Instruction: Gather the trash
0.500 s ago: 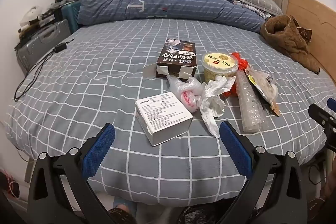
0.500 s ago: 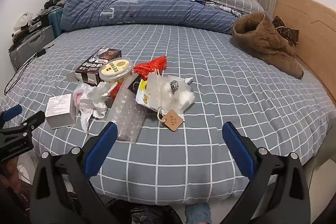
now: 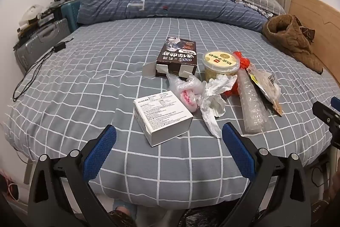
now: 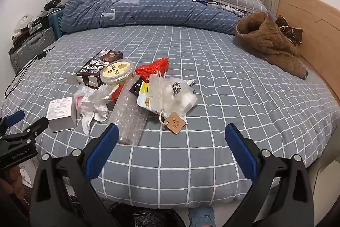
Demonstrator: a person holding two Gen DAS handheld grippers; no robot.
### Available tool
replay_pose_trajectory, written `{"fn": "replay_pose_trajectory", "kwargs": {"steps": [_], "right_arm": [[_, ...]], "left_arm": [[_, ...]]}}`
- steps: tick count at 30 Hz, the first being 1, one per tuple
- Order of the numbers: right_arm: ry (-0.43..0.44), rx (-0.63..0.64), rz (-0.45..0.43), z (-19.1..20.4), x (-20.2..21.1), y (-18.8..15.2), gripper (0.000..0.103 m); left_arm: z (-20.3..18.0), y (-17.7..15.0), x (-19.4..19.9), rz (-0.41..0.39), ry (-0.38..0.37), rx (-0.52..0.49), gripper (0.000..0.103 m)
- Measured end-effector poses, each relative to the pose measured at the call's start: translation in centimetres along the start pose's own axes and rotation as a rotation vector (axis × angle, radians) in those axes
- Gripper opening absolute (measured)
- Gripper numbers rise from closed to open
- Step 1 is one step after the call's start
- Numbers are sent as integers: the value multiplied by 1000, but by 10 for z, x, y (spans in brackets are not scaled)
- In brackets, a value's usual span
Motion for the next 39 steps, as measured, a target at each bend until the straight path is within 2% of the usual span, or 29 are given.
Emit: {"fn": "replay_pose_trajectory", "kwargs": {"steps": [39], "right_arm": [[-3,-10,-2,-3,1,-2,96]], "left_arm": [[-3,5,7,-17,6,6,97]]}}
Point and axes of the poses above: each gripper's, at about its wrist camera, not at the fingertips, and x roughly against the way its jaws point, z to its left, y to its top, the point moved 7 cm from there along -x, roughly the way its jaws point, and after that the axes turned 14 degrees about x, right-handed, at the moved point
